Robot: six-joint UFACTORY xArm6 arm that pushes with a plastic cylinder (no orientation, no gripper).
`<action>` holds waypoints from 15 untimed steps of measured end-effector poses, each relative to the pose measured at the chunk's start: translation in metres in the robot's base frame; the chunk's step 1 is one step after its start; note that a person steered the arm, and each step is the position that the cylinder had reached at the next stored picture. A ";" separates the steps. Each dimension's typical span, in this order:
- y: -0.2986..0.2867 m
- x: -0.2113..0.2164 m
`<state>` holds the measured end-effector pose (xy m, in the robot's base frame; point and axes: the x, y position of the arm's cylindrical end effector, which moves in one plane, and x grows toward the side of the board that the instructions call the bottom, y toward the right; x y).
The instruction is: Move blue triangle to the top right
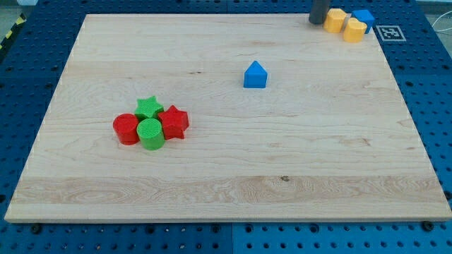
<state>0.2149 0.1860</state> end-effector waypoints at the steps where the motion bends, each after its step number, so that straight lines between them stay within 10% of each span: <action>1: 0.002 -0.002; 5: -0.200 0.103; 10: -0.121 0.202; 15: -0.063 0.139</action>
<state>0.3540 0.1226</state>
